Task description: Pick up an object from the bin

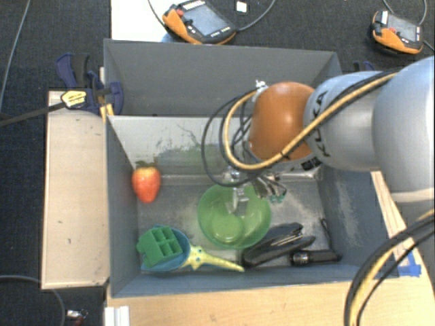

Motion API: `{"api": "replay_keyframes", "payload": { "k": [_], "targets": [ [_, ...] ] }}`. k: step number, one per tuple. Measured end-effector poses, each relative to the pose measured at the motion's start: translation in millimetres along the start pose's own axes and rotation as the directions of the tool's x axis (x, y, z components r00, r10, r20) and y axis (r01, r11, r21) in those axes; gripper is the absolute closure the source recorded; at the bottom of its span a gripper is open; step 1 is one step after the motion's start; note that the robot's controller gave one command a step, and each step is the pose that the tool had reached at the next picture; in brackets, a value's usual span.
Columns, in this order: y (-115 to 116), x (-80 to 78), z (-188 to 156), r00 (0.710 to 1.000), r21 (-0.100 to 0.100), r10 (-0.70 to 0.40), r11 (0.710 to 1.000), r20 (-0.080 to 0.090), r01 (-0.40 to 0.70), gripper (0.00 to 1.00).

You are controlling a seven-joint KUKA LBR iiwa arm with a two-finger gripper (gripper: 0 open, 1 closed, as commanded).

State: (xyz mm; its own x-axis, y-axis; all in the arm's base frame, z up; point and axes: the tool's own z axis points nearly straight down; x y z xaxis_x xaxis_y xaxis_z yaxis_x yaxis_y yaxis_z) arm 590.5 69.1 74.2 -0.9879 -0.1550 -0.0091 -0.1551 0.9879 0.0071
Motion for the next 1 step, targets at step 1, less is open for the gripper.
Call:
{"api": "replay_keyframes", "payload": {
  "k": [1],
  "targets": [
    [0.5, 0.6, -5.2, 1.0, -0.001, 0.002, 1.0, -0.003, -0.002, 1.0]
  ]
}}
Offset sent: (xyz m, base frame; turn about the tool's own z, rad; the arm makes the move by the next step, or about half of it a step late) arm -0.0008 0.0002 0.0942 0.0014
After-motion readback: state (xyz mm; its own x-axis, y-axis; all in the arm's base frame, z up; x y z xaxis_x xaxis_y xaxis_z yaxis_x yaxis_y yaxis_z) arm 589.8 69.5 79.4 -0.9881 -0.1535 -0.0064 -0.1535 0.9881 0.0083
